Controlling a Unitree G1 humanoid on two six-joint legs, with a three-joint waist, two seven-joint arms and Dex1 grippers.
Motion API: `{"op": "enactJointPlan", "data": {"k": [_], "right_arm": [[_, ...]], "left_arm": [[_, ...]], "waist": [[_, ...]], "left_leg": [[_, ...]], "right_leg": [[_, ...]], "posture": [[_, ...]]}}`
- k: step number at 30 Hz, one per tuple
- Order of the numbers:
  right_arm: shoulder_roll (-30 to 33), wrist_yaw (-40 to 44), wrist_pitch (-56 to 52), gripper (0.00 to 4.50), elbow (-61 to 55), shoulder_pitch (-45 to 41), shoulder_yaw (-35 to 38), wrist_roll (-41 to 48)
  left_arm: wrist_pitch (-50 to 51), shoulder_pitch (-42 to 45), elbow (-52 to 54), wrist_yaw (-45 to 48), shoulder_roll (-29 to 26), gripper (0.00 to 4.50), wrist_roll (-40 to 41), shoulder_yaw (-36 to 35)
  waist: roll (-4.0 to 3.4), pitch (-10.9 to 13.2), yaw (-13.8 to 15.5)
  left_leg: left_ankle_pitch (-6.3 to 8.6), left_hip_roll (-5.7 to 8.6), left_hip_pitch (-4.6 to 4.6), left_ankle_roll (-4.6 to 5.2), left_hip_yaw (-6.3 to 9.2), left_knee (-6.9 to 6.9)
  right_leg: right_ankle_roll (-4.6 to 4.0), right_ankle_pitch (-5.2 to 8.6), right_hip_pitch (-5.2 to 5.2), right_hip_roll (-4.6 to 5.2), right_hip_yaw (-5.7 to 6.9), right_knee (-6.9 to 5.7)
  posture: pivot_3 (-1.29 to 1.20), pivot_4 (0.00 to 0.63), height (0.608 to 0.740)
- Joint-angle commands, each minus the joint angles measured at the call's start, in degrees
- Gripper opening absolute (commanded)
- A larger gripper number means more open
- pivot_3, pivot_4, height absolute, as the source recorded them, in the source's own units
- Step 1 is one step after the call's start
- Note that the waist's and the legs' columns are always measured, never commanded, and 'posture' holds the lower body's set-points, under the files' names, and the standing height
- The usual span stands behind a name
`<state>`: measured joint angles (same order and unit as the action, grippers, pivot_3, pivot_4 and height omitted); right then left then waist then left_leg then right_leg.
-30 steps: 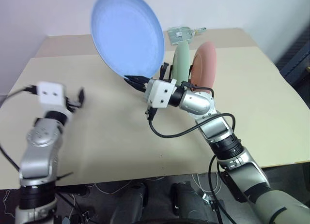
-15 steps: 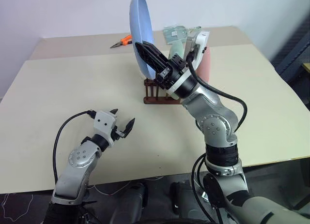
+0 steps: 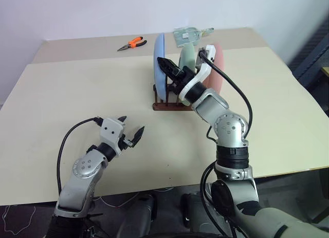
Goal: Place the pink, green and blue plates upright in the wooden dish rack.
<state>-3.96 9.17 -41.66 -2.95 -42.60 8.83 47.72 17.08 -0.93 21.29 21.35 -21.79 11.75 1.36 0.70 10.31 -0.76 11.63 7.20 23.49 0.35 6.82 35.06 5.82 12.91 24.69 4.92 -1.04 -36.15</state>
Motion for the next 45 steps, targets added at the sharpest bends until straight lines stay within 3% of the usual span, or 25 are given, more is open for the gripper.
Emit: {"op": "enactJointPlan", "data": {"k": [1, 5, 9, 17, 23, 26, 29, 32, 37, 41, 45], "right_arm": [[0.12, 0.05, -0.68, 0.28, -0.78, -2.33, -0.06, 0.95], [0.82, 0.93, -0.28, 1.85, -1.06, -3.36, -1.44, -0.47], [2.58, 2.41, 1.81, 3.93, -2.26, -4.47, -4.03, -4.61], [9.26, 6.67, 7.11, 3.93, -3.17, -7.74, -8.77, -14.55], [12.78, 9.10, 6.28, 3.93, -2.83, -8.51, -9.57, -17.16], [15.33, 11.22, 10.65, 3.93, -3.40, -8.35, -11.20, -21.42], [21.98, 16.08, 19.06, 3.93, -6.82, -6.92, -12.68, -27.99], [29.72, 20.67, 21.84, 3.93, -9.81, -2.51, -8.83, -28.79], [43.10, 28.07, 20.75, 3.93, -10.38, 10.86, 3.55, -25.44], [48.09, 32.72, 20.68, 3.93, -9.36, 21.20, 8.55, -24.19], [48.94, 36.00, 20.89, 3.93, -4.82, 28.08, 10.53, -23.78]], "left_arm": [[-0.55, 0.54, 2.57, 0.37, 0.05, 3.98, -0.28, -0.22], [-0.46, 0.77, 2.41, 0.47, 0.07, 3.98, -0.27, -0.14], [-0.26, 0.43, 2.79, 0.49, 0.13, 3.98, -0.24, 0.02], [0.19, 0.11, 3.27, 0.47, 0.28, 3.98, -0.22, 0.45], [0.30, -0.13, 3.27, 0.63, 0.46, 3.98, -0.37, 0.80], [0.18, 0.17, 2.87, 0.69, 0.75, 3.98, -0.61, 0.95], [-0.64, 0.57, 2.10, 0.22, 0.71, 3.98, -1.41, 0.19], [-1.65, 0.95, 0.51, -0.50, -0.08, 3.98, -2.48, -1.81], [-4.75, 1.42, -4.83, 0.32, -3.46, 3.98, -3.94, -5.50], [-6.67, 2.07, -8.50, 1.92, -5.08, 3.98, -3.87, -6.65], [-6.71, 3.49, -10.47, 2.66, -5.18, 3.98, -4.20, -6.14]], "waist": [[-0.01, 0.00, -0.01], [-0.01, 0.01, -0.02], [-0.03, 0.02, -0.04], [-0.04, 0.02, -0.02], [-0.04, 0.03, 0.00], [-0.04, 0.03, 0.02], [-0.02, 0.04, 0.29], [0.02, 0.02, 0.55], [-0.02, 0.05, 1.48], [-0.03, 0.05, 1.46], [-0.06, 0.06, 1.38]], "left_leg": [[0.00, -0.01, 0.00, 0.00, 0.00, 0.00], [0.00, -0.01, 0.00, 0.01, -0.01, 0.00], [0.00, -0.01, 0.00, 0.01, -0.02, -0.01], [0.00, -0.01, 0.01, 0.01, -0.05, 0.00], [0.00, -0.03, 0.01, 0.00, -0.05, -0.01], [0.00, -0.03, 0.01, 0.01, -0.05, 0.00], [0.00, -0.02, 0.02, 0.01, -0.06, 0.00], [0.02, -0.01, 0.06, 0.03, -0.07, 0.02], [0.05, -0.03, 0.05, 0.08, -0.09, 0.06], [0.06, -0.08, 0.06, 0.10, -0.18, 0.05], [0.06, -0.16, 0.05, 0.11, -0.25, 0.07]], "right_leg": [[0.00, 0.00, 0.00, 0.00, 0.00, 0.00], [0.00, 0.00, 0.00, 0.00, 0.00, 0.01], [0.00, 0.00, 0.01, 0.00, 0.00, 0.01], [0.00, 0.00, 0.01, 0.01, 0.00, 0.01], [-0.01, 0.01, 0.00, 0.01, 0.00, 0.02], [-0.02, 0.01, 0.00, 0.01, 0.00, 0.03], [-0.01, 0.01, 0.00, 0.02, 0.00, 0.04], [0.02, 0.01, -0.04, 0.06, 0.05, 0.13], [-0.10, 0.10, -0.14, 0.08, 0.06, 0.25], [-0.11, 0.11, -0.13, 0.10, -0.02, 0.29], [-0.12, 0.12, -0.14, 0.11, 0.00, 0.34]], "posture": [[0.00, 0.150, 0.729], [0.00, 0.150, 0.729], [0.00, 0.150, 0.729], [0.00, 0.150, 0.729], [0.00, 0.150, 0.729], [0.00, 0.150, 0.729], [0.00, 0.150, 0.729], [0.00, 0.150, 0.729], [0.00, 0.150, 0.729], [0.00, 0.150, 0.729], [0.00, 0.150, 0.729]]}}
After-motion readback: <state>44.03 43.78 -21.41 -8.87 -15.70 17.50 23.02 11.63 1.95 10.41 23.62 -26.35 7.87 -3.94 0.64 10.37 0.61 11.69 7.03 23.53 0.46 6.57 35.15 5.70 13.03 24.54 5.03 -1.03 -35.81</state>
